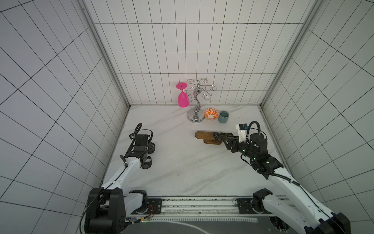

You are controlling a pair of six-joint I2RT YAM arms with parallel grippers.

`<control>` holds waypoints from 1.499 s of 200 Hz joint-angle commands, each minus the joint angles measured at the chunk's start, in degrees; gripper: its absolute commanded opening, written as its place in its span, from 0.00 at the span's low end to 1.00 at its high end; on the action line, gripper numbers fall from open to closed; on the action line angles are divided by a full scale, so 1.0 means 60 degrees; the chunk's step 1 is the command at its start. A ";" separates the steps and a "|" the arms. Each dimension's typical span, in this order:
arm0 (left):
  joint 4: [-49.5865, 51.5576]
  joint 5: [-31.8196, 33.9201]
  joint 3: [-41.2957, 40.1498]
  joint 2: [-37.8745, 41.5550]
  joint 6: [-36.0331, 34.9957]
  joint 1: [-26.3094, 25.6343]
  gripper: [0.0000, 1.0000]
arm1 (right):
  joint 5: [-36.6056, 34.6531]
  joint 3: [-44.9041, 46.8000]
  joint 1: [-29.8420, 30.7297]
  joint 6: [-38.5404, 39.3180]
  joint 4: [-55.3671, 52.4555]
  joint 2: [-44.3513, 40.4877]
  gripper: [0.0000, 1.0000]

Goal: Place watch on stand
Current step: Pick up the watch at the center of the board.

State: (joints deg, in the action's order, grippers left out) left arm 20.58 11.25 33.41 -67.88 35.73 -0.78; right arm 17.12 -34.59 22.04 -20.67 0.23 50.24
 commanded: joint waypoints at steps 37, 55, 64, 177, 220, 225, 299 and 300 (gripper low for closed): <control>-0.0690 -0.1446 0.0293 -0.1273 -0.0116 0.0423 0.63 | -0.0149 0.0316 0.0497 0.0031 0.0280 0.0196 0.56; -0.0799 -0.1512 0.0323 -0.1468 -0.0154 0.0442 0.60 | -0.0230 0.0332 0.0571 0.0017 0.0253 0.0240 0.56; -0.0923 -0.1568 0.0302 -0.1531 -0.0175 0.0449 0.58 | -0.0271 0.0332 0.0616 0.0020 0.0238 0.0273 0.56; -0.1379 -0.2123 0.0379 -0.2153 -0.0560 0.0411 0.36 | -0.0699 0.0107 0.1227 0.0002 -0.0082 0.0433 0.56; -0.1517 -0.2087 0.0267 -0.1763 -0.0617 0.0171 0.17 | -0.0945 0.0106 0.1546 -0.0057 -0.0126 0.0412 0.56; -0.1553 -0.2027 0.0262 -0.1677 -0.0629 0.0093 0.15 | -0.0975 0.0118 0.1576 -0.0053 -0.0121 0.0445 0.56; -0.0995 0.0765 0.0926 0.0601 -0.0999 -0.3960 0.13 | -0.1651 -0.0265 0.2572 -0.0733 -0.0334 0.0463 0.56; -0.0989 0.0830 0.0945 0.0625 -0.1001 -0.4054 0.13 | -0.1659 -0.0282 0.2598 -0.0739 -0.0340 0.0469 0.56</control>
State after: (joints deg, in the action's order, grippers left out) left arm 15.07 7.77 35.83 -68.99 30.83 -17.04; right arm 10.46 -34.63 34.94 -22.81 -0.34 53.08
